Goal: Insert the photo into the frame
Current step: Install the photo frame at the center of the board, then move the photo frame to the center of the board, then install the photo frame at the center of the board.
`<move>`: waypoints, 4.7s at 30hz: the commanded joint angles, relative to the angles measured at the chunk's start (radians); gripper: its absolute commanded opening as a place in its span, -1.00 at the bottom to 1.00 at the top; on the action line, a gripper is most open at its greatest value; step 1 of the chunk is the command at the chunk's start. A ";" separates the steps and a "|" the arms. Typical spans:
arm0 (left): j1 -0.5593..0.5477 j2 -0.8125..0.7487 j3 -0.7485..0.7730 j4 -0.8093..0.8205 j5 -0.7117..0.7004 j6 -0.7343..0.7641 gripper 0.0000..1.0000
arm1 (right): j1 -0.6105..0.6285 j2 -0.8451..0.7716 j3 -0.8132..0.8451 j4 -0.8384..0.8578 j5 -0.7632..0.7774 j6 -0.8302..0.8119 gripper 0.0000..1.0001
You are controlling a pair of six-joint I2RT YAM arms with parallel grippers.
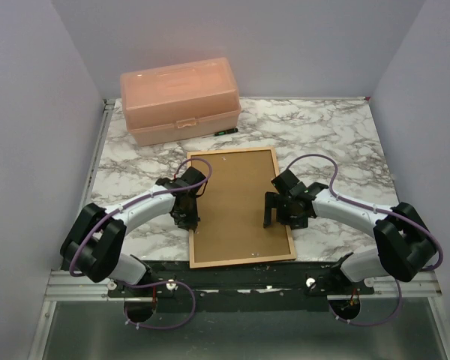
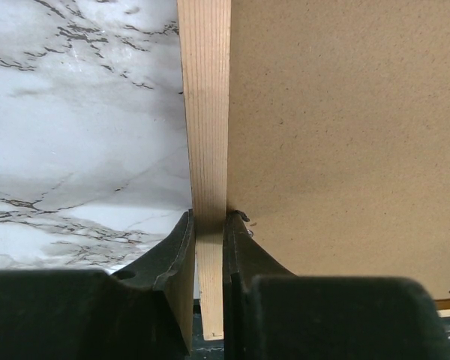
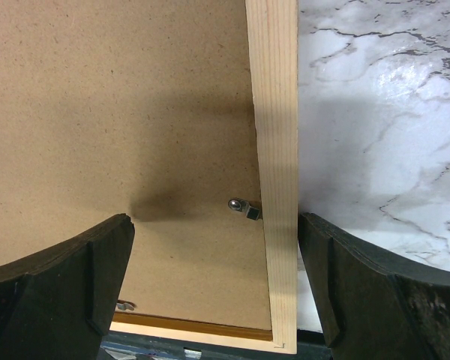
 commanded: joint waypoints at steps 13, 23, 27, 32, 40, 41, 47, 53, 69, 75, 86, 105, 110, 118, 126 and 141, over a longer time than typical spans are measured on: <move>-0.006 -0.068 -0.059 0.229 0.209 -0.014 0.46 | -0.024 0.014 -0.018 0.081 -0.128 -0.011 0.99; -0.013 -0.077 -0.052 0.251 0.336 -0.034 0.46 | -0.024 -0.099 -0.053 0.008 -0.205 0.008 0.99; -0.036 -0.109 -0.033 0.217 0.343 -0.050 0.47 | -0.022 -0.154 -0.079 -0.018 -0.245 0.031 0.99; -0.078 -0.155 -0.046 0.183 0.335 -0.082 0.47 | -0.019 -0.215 -0.098 -0.043 -0.288 0.057 0.98; -0.180 -0.228 -0.152 0.188 0.278 -0.182 0.47 | -0.006 -0.306 -0.142 -0.097 -0.301 0.104 0.98; -0.187 -0.235 -0.161 0.188 0.274 -0.188 0.47 | -0.006 -0.313 -0.148 -0.102 -0.292 0.104 0.98; -0.186 -0.195 -0.065 0.034 0.152 -0.122 0.67 | -0.005 -0.307 -0.172 -0.101 -0.206 0.113 0.99; -0.168 -0.099 0.094 -0.096 0.031 -0.078 0.76 | -0.009 -0.224 -0.089 -0.091 -0.104 0.082 1.00; -0.056 -0.068 0.054 -0.036 0.001 -0.031 0.73 | -0.219 0.149 0.258 -0.055 0.072 -0.126 1.00; -0.013 -0.078 -0.008 0.028 0.051 -0.014 0.69 | -0.238 0.252 0.298 -0.025 0.101 -0.169 0.97; -0.003 -0.054 -0.017 0.057 0.070 -0.005 0.63 | -0.244 0.269 0.293 0.003 0.120 -0.207 0.36; 0.000 -0.057 -0.044 0.111 0.116 -0.003 0.59 | -0.245 0.266 0.261 0.009 0.140 -0.203 -0.99; 0.003 -0.054 -0.049 0.143 0.146 -0.009 0.59 | -0.245 0.204 0.235 0.017 0.066 -0.183 0.05; 0.003 -0.051 -0.079 0.190 0.198 -0.033 0.54 | -0.244 0.135 0.134 0.061 -0.122 -0.133 0.72; -0.029 -0.067 -0.097 0.190 0.224 -0.051 0.47 | -0.245 0.033 0.004 0.098 -0.257 -0.079 0.74; -0.166 -0.205 -0.174 0.177 0.180 -0.178 0.55 | -0.244 -0.238 -0.159 0.030 -0.331 0.001 0.81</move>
